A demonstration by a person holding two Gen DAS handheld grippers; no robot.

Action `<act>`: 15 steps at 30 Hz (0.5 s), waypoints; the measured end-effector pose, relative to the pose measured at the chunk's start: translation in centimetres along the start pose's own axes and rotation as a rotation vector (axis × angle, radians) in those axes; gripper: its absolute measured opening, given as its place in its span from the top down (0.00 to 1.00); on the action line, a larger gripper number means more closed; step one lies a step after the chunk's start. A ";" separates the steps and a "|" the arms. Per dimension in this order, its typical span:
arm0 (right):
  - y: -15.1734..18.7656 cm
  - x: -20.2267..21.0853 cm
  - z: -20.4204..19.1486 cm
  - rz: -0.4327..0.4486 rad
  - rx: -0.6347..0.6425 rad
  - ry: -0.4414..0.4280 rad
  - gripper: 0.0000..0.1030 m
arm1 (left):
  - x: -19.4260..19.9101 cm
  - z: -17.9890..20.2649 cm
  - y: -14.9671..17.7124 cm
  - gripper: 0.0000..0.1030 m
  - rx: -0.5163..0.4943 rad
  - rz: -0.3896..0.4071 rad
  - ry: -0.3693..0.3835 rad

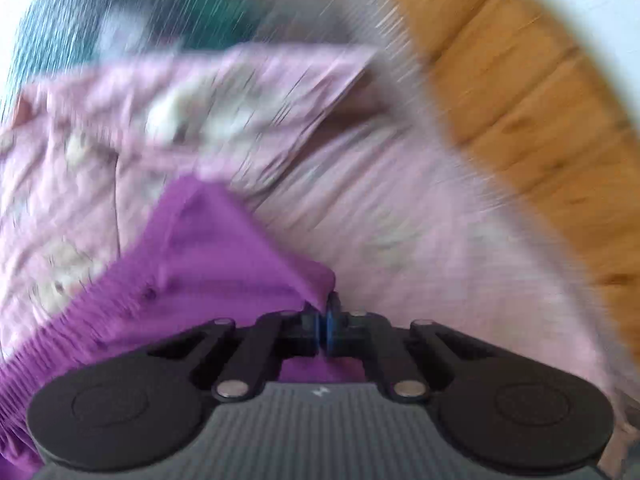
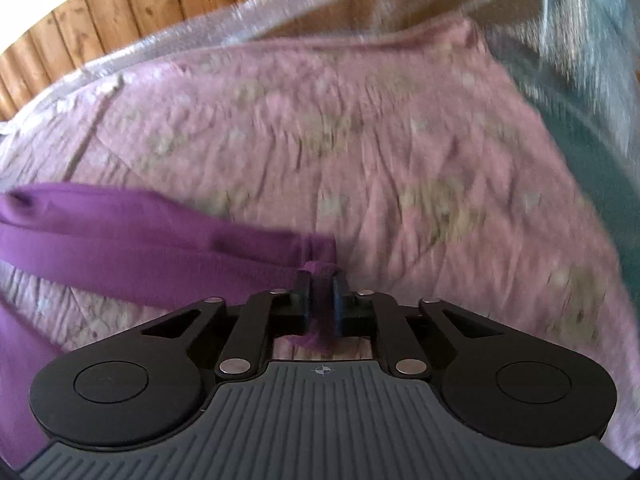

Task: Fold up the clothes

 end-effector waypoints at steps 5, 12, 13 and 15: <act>0.0 8.2 -2.1 0.127 0.051 0.035 1.00 | 9.3 -9.4 5.4 0.97 -0.027 0.000 0.075; 10.7 10.2 -1.4 -0.016 -0.193 0.110 0.89 | 5.9 -17.7 11.5 0.94 0.045 -0.119 0.050; 11.2 10.3 -1.5 0.015 -0.278 0.082 0.88 | 5.4 -17.8 11.7 0.91 0.052 -0.111 0.054; 10.9 10.3 -2.2 0.117 -0.457 -0.041 0.77 | 4.5 -17.9 12.1 0.83 0.066 -0.094 0.062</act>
Point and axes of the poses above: each gripper's, at about its wrist camera, not at the fingertips, and x roughly against the way its jaws point, z to its right, y to its underside, the point moved 3 cm from there along -x, roughly the way its jaws point, and after that the axes turned 13 degrees about -y, right-handed, at the moved point
